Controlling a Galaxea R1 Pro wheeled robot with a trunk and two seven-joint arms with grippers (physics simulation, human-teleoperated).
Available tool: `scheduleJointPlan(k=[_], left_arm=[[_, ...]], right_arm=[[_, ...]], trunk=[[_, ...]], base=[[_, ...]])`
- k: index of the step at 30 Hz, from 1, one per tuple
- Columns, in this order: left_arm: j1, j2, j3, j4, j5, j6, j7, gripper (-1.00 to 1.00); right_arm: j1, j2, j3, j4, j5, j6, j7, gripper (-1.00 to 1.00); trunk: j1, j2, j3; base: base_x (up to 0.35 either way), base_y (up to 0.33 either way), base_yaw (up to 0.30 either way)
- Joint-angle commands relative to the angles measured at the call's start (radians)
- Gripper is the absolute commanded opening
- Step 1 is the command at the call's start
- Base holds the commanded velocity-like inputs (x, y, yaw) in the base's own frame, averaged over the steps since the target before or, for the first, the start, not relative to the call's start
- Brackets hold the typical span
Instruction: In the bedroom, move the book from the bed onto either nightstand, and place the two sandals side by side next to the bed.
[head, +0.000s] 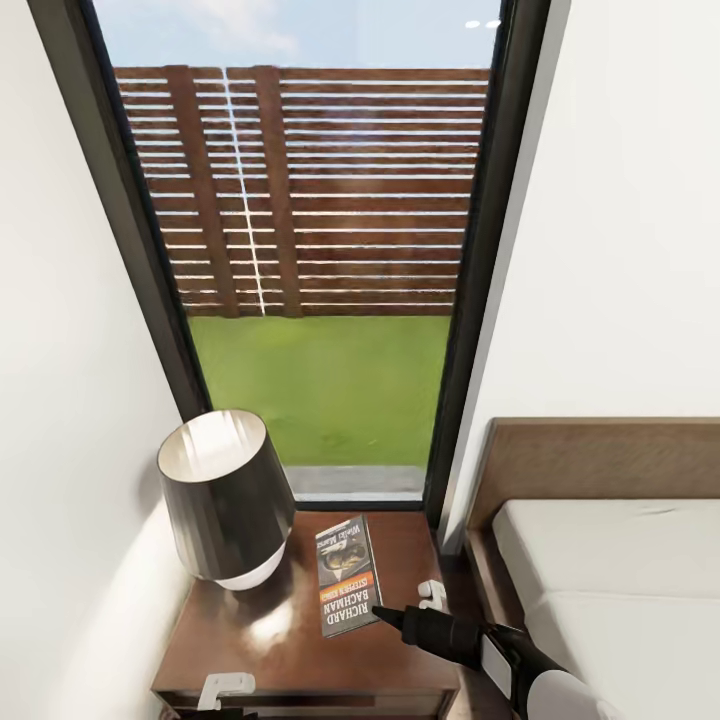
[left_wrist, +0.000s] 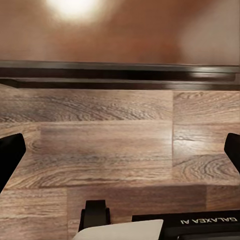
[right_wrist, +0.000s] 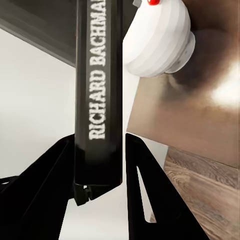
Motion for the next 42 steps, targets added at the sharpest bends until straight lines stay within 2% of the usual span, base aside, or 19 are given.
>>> scheduleJointPlan(k=[1, 11, 19, 29, 37, 42], left_arm=[[0.000, 0.001, -0.005, -0.002, 0.010, 0.006, -0.002, 1.00], [0.000, 0.001, -0.005, -0.002, 0.010, 0.003, -0.001, 1.00], [0.000, 0.001, -0.005, -0.002, 0.009, -0.012, 0.002, 1.00], [0.000, 0.001, -0.005, -0.002, 0.009, -0.017, 0.003, 1.00], [0.000, 0.001, -0.005, -0.002, 0.009, -0.016, 0.003, 1.00], [-0.001, 0.002, -0.006, -0.004, 0.009, -0.008, 0.003, 1.00]], right_arm=[[0.000, 0.001, -0.009, -0.003, 0.006, 0.010, 0.005, -1.00], [-0.001, 0.002, -0.007, -0.004, 0.005, 0.014, -0.001, -1.00], [-0.022, -0.003, -0.007, -0.005, 0.004, 0.025, -0.054, -1.00], [-0.065, -0.012, -0.029, -0.006, 0.005, 0.120, -0.071, -1.00], [-0.074, -0.010, -0.036, -0.004, 0.004, 0.140, -0.154, -1.00], [-0.075, -0.008, -0.037, -0.003, 0.004, 0.143, -0.177, -1.00]], trunk=[[0.004, -0.008, -0.004], [0.042, -0.078, -0.036], [0.073, -0.134, -0.061], [0.111, -0.204, -0.092], [0.142, -0.260, -0.117], [0.161, -0.295, -0.133]], base=[[0.000, 0.000, 0.000], [0.000, 0.000, 0.000], [0.000, 0.000, 0.000], [0.000, 0.000, 0.000], [0.000, 0.000, 0.000], [0.000, 0.000, 0.000]])
